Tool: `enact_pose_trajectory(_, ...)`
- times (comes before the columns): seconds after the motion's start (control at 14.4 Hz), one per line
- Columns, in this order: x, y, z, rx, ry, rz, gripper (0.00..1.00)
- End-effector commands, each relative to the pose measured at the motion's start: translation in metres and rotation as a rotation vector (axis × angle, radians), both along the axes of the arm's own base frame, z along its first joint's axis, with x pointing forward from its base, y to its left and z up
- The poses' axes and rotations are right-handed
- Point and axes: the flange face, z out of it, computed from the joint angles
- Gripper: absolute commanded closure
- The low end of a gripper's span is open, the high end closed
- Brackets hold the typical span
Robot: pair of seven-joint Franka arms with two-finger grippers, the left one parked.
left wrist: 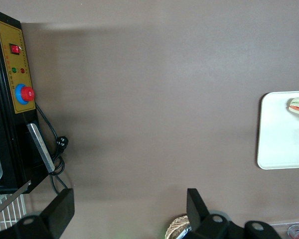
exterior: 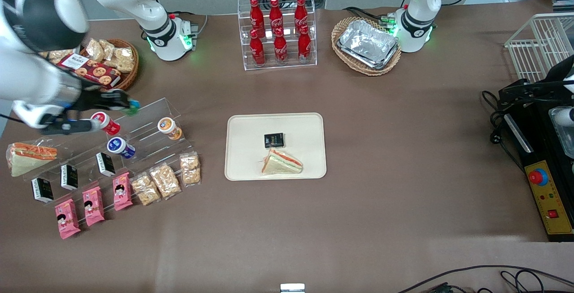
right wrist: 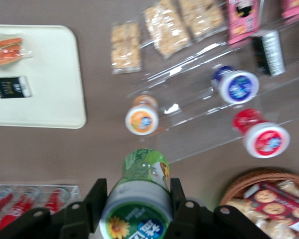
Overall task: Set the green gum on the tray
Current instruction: 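Lift the green bottle off the stand and carry it toward the cream tray, then lower the green bottle onto the tray beside the black box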
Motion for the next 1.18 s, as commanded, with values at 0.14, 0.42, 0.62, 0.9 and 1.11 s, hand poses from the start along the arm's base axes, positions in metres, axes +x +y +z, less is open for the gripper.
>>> enact_pose_trajectory(0.14,0.008,0.091,-0.036,0.084,-0.008,-0.054,0.62)
enact_pose_trajectory(0.42,-0.009,0.182,-0.084,0.022,-0.04,-0.158,0.62)
enact_pose_trajectory(0.62,-0.016,0.222,-0.128,-0.001,-0.073,-0.181,0.62)
enact_pose_trajectory(0.9,-0.047,0.253,-0.213,-0.017,-0.149,-0.184,0.62)
enact_pose_trajectory(1.11,-0.047,0.267,-0.25,-0.035,-0.184,-0.206,0.62)
